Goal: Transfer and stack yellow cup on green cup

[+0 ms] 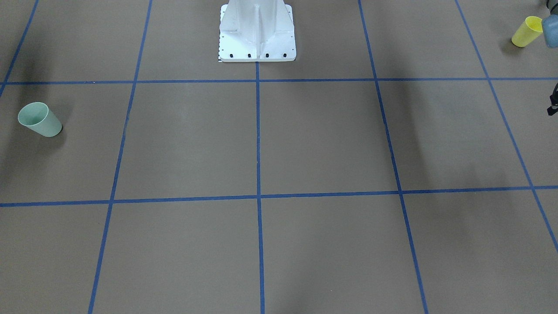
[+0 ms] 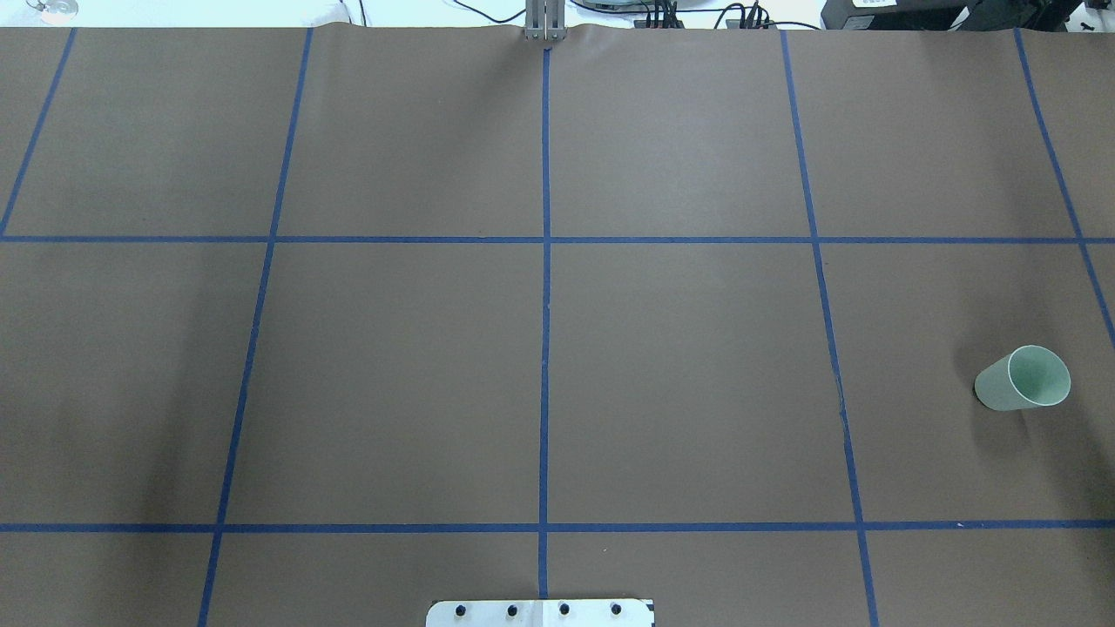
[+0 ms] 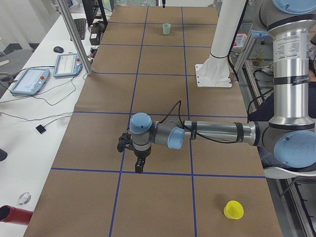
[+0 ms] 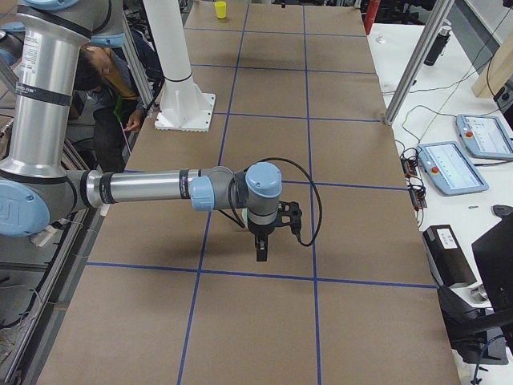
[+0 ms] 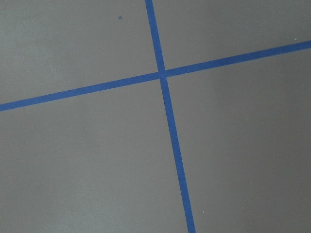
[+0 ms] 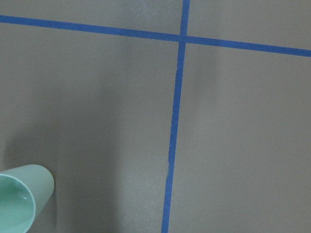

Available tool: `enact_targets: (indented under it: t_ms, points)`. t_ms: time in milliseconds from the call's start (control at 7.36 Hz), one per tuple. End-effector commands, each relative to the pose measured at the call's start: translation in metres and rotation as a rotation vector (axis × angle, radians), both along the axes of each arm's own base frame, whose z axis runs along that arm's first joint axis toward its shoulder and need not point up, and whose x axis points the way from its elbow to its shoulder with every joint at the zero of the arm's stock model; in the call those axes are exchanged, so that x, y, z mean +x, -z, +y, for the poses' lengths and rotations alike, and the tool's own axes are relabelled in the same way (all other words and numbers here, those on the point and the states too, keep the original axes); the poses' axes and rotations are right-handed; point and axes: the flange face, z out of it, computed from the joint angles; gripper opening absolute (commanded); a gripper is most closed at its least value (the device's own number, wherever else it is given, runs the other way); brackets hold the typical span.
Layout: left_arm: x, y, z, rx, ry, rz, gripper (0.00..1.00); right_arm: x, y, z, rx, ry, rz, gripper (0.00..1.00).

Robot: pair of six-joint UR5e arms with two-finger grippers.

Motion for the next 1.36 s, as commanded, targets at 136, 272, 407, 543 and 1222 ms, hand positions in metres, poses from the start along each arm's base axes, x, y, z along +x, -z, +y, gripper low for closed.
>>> enact_targets:
  t_ms: [136,272,407,543,1222]
  points:
    - [-0.001,0.013,-0.007,0.095,0.003,0.015,1.0,-0.004,0.035,-0.021,0.08,-0.001,-0.037,1.0]
    - [0.0,0.027,-0.016,0.139,0.005,0.021,1.0,-0.004,0.048,-0.027,0.114,-0.003,-0.036,1.0]
    - [-0.001,0.059,-0.046,0.279,0.026,-0.008,1.0,-0.004,0.058,-0.03,0.136,-0.003,-0.034,1.0]
    - [-0.007,0.063,-0.052,0.336,0.058,-0.059,1.0,-0.002,0.063,-0.033,0.147,-0.01,-0.039,1.0]
    - [-0.008,0.076,-0.053,0.357,0.188,-0.005,1.0,0.008,0.055,-0.031,0.28,-0.036,0.002,1.0]
